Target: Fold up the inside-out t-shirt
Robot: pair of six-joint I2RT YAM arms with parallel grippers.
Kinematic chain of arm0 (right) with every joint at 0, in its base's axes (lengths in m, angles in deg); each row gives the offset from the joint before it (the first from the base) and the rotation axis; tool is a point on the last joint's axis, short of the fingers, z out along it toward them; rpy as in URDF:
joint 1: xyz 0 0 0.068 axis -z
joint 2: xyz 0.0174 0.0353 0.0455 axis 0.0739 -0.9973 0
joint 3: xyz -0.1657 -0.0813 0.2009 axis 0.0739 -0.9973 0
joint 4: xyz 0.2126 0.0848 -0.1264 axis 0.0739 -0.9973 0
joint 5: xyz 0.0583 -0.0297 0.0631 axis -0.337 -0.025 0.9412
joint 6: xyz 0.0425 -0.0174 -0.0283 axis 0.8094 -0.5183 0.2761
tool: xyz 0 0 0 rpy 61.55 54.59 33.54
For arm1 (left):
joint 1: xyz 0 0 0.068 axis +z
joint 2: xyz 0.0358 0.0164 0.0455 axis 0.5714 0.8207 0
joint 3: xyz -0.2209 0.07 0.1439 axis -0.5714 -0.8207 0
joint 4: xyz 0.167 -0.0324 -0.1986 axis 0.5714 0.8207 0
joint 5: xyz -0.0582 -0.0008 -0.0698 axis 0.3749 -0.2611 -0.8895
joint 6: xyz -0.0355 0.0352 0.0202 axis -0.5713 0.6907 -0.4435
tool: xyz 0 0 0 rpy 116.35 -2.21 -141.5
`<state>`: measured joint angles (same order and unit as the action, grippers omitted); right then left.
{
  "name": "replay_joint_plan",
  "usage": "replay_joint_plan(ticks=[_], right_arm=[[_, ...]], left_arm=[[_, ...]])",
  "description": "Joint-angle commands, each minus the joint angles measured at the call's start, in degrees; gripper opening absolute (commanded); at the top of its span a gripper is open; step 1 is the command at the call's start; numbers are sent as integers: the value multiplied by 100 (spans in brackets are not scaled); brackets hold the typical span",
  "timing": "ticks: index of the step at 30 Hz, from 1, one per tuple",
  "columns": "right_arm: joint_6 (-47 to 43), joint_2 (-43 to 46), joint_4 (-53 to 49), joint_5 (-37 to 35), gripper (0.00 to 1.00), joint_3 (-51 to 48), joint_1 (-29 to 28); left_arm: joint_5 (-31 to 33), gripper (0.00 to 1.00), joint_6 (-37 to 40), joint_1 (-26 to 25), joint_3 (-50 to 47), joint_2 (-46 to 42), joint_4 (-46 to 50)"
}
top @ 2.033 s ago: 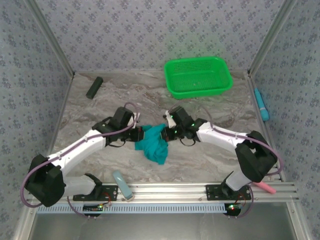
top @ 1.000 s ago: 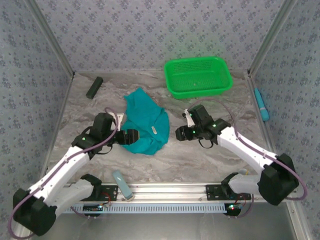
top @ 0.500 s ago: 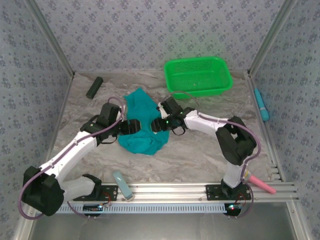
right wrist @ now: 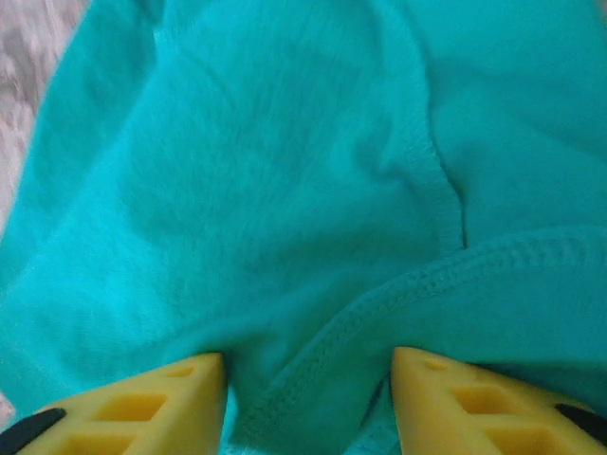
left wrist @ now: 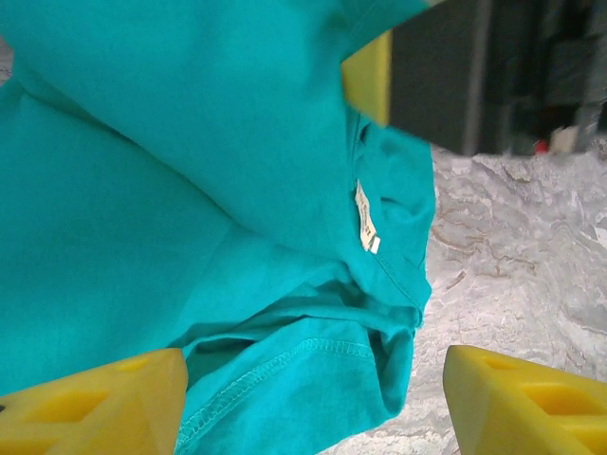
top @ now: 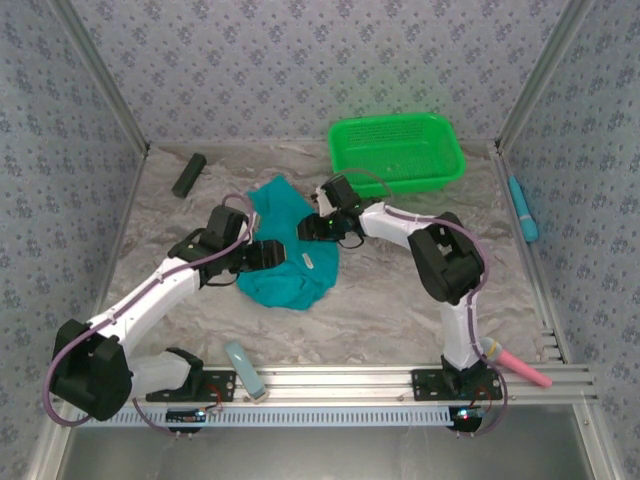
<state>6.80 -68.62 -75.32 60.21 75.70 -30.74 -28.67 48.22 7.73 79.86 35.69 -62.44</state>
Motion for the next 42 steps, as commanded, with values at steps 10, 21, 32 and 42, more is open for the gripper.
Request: replay_joint_plan(ticks=[10,21,32,42], right_arm=[[-548,997,-64,1986,0,633,-24],[-1144,1587,-923,1358,39,-35,-295],[-1281,2410,-1197,254,48,-1846,159],[-1147,1937,-347,89,58,-1148,395]], left_arm=[[-1340,79,-514,604,384,-401,-96],[-717,83,-351,892,226,-691,228],[-280,79,-125,111,404,460,-135],[-36,81,-130,-70,1373,1678,-308]])
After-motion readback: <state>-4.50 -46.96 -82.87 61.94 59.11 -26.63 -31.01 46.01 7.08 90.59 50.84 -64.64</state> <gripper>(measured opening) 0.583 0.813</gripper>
